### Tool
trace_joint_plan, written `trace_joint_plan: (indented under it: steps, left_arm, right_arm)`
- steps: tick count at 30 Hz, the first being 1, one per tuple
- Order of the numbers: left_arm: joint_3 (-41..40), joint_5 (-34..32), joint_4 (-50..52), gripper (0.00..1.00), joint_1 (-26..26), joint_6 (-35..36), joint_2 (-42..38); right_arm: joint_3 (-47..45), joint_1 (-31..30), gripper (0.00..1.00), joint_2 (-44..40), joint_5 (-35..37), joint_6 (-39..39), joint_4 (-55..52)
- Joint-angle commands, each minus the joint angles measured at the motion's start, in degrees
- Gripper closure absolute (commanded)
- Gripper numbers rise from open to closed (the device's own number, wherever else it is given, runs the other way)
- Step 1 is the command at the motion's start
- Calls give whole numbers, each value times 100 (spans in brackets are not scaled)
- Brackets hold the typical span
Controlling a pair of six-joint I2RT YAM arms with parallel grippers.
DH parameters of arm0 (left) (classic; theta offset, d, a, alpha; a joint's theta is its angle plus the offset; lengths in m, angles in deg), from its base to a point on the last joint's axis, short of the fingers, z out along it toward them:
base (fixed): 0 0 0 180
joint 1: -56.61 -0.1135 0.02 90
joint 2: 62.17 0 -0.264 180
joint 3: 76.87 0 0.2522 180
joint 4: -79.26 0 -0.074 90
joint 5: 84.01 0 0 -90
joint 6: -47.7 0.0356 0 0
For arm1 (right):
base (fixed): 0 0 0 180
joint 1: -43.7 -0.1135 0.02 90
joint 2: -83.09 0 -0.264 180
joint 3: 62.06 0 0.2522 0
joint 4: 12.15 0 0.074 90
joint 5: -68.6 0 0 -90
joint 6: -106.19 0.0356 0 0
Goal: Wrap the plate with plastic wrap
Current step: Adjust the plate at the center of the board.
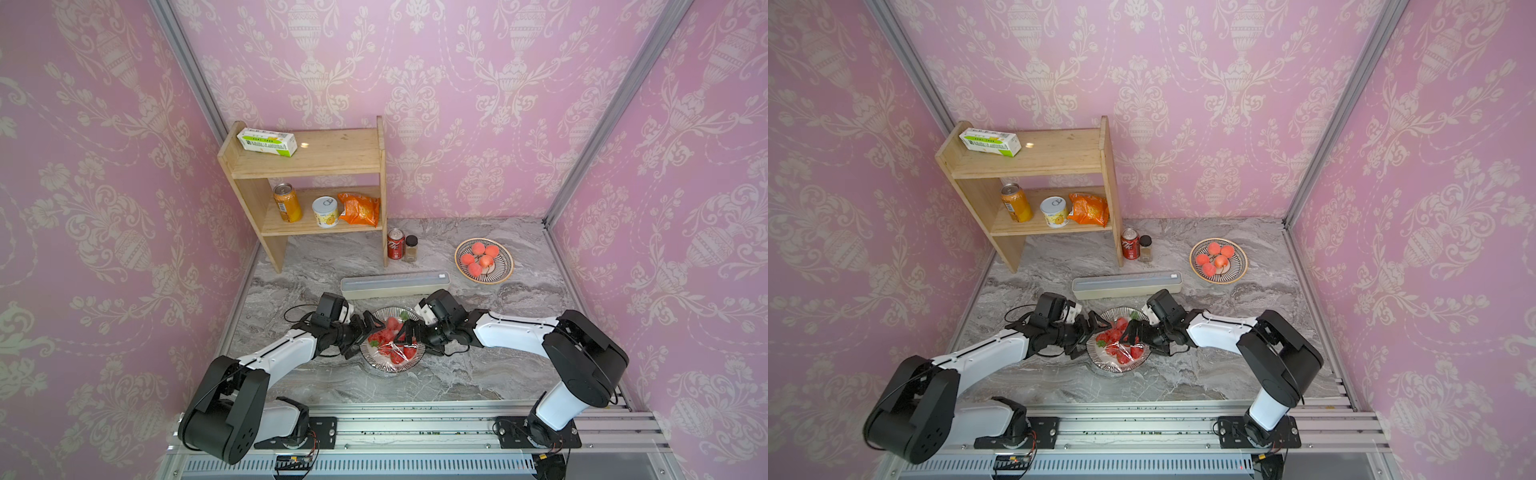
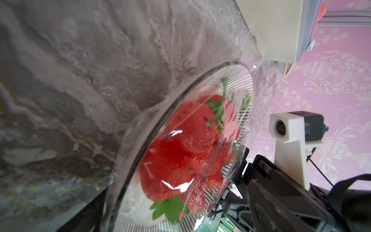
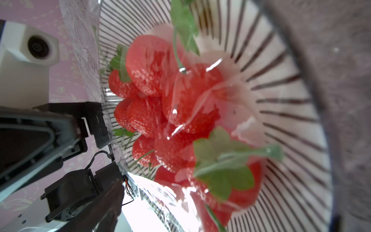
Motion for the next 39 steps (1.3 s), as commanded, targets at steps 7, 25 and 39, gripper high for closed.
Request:
trace_joint_plan:
  steps: [7, 25, 39]
  left_arm:
    - [559, -192, 1341, 1, -895, 1369, -218]
    - [-1051, 371, -886, 1, -7, -1066, -1074]
    - [128, 356, -1288, 1, -181, -286, 591]
  right_arm:
    - [-75, 416, 0, -968, 260, -887, -1748]
    - [697, 864, 0, 491, -77, -508, -259]
    - [344, 144, 0, 295, -232, 205, 400]
